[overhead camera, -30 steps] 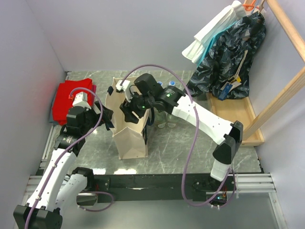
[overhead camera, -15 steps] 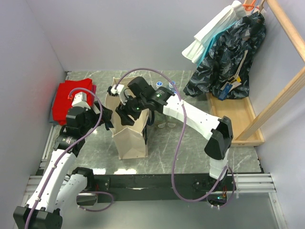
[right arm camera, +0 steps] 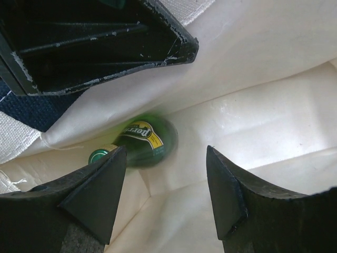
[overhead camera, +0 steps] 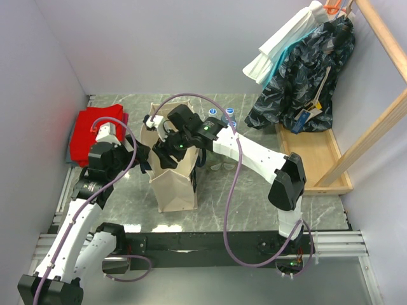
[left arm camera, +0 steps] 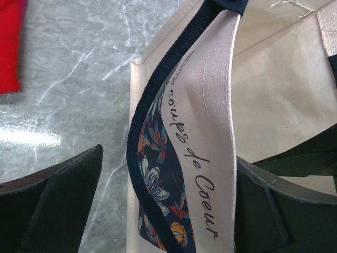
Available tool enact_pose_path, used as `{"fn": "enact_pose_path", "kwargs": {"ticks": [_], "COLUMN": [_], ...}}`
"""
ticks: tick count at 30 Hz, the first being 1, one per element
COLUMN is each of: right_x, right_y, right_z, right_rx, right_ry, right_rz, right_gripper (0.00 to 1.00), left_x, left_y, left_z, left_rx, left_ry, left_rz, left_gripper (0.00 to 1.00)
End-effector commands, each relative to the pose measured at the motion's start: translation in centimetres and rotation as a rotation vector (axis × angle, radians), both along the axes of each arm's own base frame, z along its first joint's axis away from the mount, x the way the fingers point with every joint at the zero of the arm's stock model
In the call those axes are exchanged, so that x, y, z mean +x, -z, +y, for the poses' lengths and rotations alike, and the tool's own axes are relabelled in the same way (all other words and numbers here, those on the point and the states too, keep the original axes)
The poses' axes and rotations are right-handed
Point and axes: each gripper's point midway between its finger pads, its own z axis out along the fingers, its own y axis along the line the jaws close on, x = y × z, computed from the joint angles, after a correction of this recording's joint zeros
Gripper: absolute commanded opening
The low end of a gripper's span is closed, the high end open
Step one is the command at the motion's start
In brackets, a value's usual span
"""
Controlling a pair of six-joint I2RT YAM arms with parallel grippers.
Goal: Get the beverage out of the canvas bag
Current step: Take out the drink from the canvas bag.
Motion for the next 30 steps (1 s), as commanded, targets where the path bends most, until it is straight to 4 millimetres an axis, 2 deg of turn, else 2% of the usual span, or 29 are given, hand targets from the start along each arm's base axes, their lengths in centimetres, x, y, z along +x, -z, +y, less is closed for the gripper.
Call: {"fn": "enact_pose_path", "kwargs": {"ticks": [1, 22, 30], "right_x": [0.4, -0.8, -1.8], "right_y": [-1.4, -0.3, -2.3], "right_z": [0.9, 1.0, 0.9], "right_rx": [0.049, 0.032, 0.078], "right_ry": [-0.006, -0.065, -0.104], "right_rz": [-0.031, 0.035, 0.029], "right_gripper": [0.69, 0.69, 0.70], "left_x": [0.3, 0.3, 0.4], "left_y": [-1.3, -1.3, -1.3], "left_z": [0.0, 0.0, -0.1], "left_rx": [0.009, 0.008, 0.009], "left_ry": [0.003, 0.005, 0.007], "left_rz": [-0.040, -0.038, -0.037], "left_gripper": [0.96, 0.96, 0.96]}}
